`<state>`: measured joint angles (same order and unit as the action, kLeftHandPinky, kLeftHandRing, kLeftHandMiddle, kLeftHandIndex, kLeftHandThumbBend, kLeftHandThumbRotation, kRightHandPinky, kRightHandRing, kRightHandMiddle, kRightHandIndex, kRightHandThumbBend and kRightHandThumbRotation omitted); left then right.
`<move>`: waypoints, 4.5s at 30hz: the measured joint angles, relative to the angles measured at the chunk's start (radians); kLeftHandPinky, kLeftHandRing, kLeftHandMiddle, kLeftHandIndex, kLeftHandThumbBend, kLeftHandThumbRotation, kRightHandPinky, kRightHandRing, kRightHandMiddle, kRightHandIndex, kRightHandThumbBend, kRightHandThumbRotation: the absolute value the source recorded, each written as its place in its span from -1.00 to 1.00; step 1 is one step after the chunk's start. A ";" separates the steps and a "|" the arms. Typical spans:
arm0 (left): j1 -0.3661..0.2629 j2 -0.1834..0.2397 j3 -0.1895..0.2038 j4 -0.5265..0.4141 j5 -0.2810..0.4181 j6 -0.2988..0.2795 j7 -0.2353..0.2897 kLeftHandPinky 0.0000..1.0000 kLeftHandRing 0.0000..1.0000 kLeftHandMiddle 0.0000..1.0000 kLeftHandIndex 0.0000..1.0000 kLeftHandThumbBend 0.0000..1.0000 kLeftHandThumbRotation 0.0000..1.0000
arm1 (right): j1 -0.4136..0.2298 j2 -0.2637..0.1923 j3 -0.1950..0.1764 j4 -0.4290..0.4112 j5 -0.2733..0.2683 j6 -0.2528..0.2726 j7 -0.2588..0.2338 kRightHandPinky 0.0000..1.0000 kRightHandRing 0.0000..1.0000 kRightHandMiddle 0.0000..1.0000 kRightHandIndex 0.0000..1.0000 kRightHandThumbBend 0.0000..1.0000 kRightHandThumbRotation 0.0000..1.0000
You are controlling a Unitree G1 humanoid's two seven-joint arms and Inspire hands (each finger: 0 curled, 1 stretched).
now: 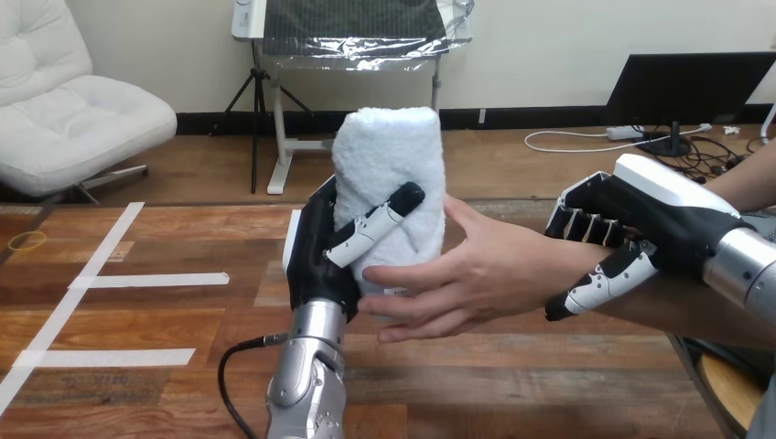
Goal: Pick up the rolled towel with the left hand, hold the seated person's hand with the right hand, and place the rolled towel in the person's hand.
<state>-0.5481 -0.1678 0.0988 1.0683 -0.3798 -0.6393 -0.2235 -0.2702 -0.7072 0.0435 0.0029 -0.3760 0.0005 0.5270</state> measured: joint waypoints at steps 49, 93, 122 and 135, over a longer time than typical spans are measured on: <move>0.000 0.000 -0.118 -0.014 0.033 0.034 0.039 -0.46 -0.34 -0.24 -0.19 0.62 -1.00 | 0.000 -0.003 -0.004 -0.005 0.009 -0.002 0.006 -0.17 -0.08 0.01 0.06 0.77 -0.84; 0.000 -0.001 -0.128 -0.050 -0.024 0.121 -0.075 -0.16 0.10 0.26 0.24 0.37 0.48 | 0.021 -0.047 -0.011 -0.048 0.007 0.004 0.058 0.04 0.32 0.41 0.47 0.82 -0.26; 0.001 0.001 -0.130 -0.140 0.072 0.096 -0.152 0.78 0.59 0.61 0.53 0.45 1.00 | 0.184 -0.028 -0.162 -0.089 0.207 -0.161 -0.001 0.16 0.42 0.53 0.61 0.81 0.81; 0.087 0.008 -0.123 -0.319 0.114 0.069 -0.164 0.88 0.57 0.58 0.52 0.43 1.00 | 0.359 0.148 -0.260 -0.143 0.339 -0.298 -0.214 0.51 0.74 0.77 0.79 0.58 1.00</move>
<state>-0.4612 -0.1595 -0.0238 0.7489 -0.2661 -0.5702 -0.3873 0.0890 -0.5593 -0.2169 -0.1398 -0.0374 -0.2977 0.3129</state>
